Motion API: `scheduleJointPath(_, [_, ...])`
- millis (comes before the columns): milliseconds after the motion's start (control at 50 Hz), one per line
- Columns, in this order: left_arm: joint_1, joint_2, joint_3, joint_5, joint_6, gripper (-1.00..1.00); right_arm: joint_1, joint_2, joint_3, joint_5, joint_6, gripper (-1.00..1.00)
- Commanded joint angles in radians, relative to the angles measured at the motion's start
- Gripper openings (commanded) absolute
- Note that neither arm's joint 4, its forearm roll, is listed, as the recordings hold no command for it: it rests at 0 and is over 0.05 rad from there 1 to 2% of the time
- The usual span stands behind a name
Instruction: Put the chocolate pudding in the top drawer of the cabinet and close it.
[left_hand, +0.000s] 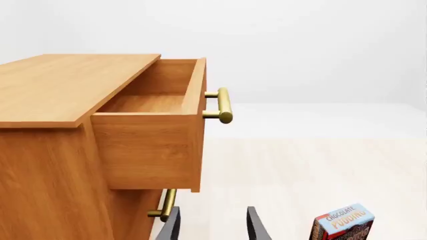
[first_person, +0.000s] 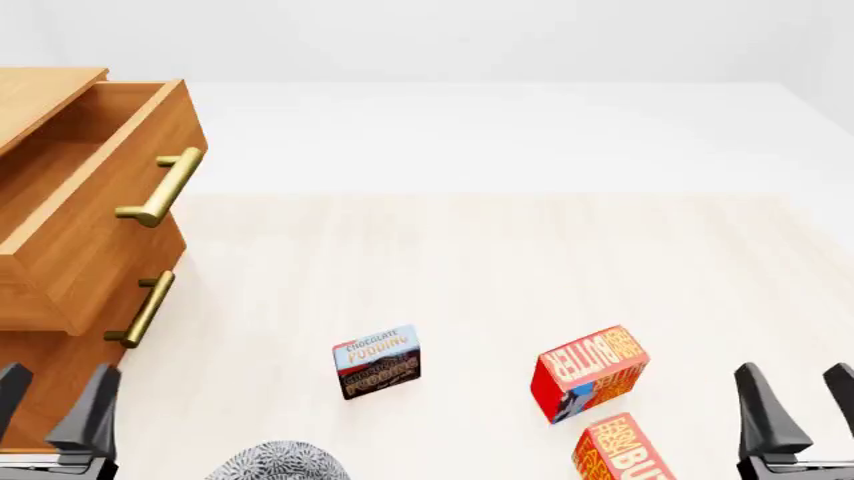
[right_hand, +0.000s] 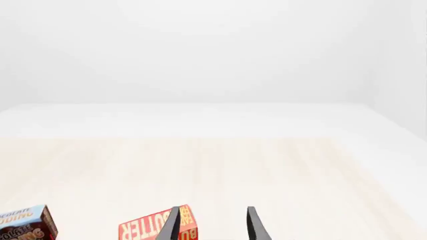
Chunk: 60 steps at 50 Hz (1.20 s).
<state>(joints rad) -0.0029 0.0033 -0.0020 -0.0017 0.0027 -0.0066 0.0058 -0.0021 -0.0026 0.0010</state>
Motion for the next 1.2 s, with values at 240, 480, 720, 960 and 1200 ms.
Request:
scheduleJointPath(240, [0.018,0.04,-0.006,-0.037,-0.007,1.0,-0.014,0.009,-0.006,0.005,0.007,1.0])
scheduleJointPath(480, [0.063,0.0,-0.081,0.037,0.013,1.0,-0.013,0.005,-0.005,0.004,0.003,1.0])
scheduleJointPath(720, [0.072,-0.002,-0.196,0.102,0.026,1.0,-0.013,0.005,-0.003,0.003,0.003,1.0])
scheduleJointPath(960, [0.062,-0.001,-0.312,0.15,0.053,1.0,-0.013,0.004,-0.003,0.003,0.003,1.0])
scheduleJointPath(1200, [0.04,0.025,-0.43,0.201,0.111,1.0,-0.013,0.005,-0.003,0.002,0.003,1.0])
